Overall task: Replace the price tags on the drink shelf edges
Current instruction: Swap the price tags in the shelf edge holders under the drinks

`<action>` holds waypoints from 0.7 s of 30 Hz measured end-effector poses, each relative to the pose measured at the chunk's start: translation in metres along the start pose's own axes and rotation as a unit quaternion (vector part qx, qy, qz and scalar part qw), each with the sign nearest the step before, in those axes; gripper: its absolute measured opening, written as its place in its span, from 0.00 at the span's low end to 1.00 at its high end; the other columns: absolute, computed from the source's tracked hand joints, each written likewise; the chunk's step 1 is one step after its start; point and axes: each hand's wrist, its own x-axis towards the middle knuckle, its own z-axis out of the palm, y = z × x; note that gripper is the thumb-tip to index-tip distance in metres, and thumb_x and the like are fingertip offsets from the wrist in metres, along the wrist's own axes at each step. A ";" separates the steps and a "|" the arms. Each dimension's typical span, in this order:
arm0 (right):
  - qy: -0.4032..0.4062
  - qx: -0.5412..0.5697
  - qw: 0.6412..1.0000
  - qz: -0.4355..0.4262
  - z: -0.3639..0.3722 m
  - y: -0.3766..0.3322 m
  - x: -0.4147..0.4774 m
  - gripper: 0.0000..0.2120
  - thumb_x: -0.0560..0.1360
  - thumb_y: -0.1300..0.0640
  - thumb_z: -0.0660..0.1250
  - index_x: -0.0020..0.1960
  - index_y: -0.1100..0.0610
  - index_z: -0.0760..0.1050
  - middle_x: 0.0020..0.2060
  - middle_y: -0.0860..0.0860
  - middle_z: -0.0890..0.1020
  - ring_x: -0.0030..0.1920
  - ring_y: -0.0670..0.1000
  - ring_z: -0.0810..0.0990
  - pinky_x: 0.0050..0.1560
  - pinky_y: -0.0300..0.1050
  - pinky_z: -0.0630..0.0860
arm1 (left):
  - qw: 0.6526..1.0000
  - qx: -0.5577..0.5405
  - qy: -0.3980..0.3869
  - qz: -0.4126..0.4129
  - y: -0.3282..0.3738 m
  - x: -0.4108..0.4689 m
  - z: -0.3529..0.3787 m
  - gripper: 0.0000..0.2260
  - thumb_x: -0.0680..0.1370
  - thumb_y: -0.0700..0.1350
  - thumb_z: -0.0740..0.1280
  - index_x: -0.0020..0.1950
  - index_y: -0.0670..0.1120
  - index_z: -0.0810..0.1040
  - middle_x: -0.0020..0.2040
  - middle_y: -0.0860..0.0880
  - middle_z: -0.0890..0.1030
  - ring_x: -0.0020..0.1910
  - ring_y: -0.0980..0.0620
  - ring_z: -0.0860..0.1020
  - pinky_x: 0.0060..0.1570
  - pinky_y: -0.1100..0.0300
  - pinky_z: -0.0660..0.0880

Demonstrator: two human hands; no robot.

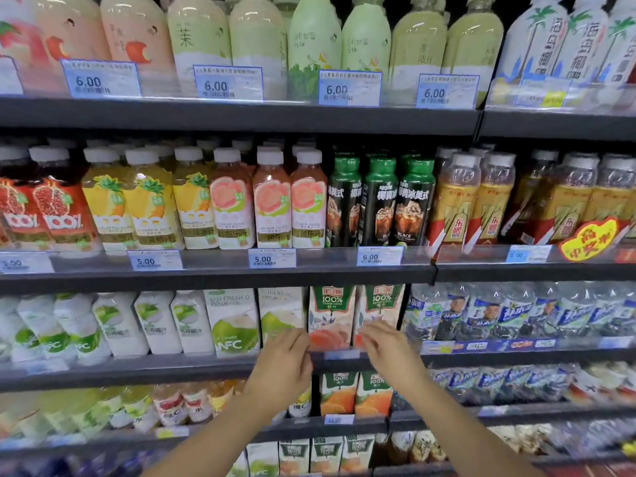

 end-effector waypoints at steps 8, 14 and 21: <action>-0.149 -0.070 0.985 0.044 0.030 0.005 0.015 0.12 0.78 0.64 0.59 0.56 0.53 0.77 0.44 0.50 0.80 0.40 0.52 0.80 0.39 0.48 0.79 | 0.995 0.015 -0.062 -0.073 -0.032 -0.027 0.012 0.17 0.77 0.46 0.58 0.63 0.50 0.77 0.62 0.52 0.77 0.63 0.51 0.73 0.66 0.52 0.70; -0.189 -0.082 0.976 0.064 0.044 0.011 0.026 0.21 0.75 0.70 0.60 0.61 0.50 0.75 0.62 0.49 0.80 0.35 0.46 0.77 0.36 0.46 0.79 | 0.996 0.021 -0.067 -0.063 -0.039 -0.035 0.013 0.17 0.77 0.49 0.55 0.60 0.48 0.78 0.55 0.51 0.79 0.56 0.49 0.76 0.60 0.51 0.74; -0.137 -0.102 0.984 0.059 0.044 0.002 0.027 0.21 0.74 0.71 0.62 0.60 0.50 0.77 0.58 0.49 0.81 0.53 0.51 0.81 0.51 0.49 0.80 | 0.996 0.019 -0.069 -0.058 -0.043 -0.045 0.016 0.15 0.76 0.48 0.57 0.56 0.48 0.79 0.53 0.52 0.79 0.54 0.50 0.77 0.57 0.55 0.73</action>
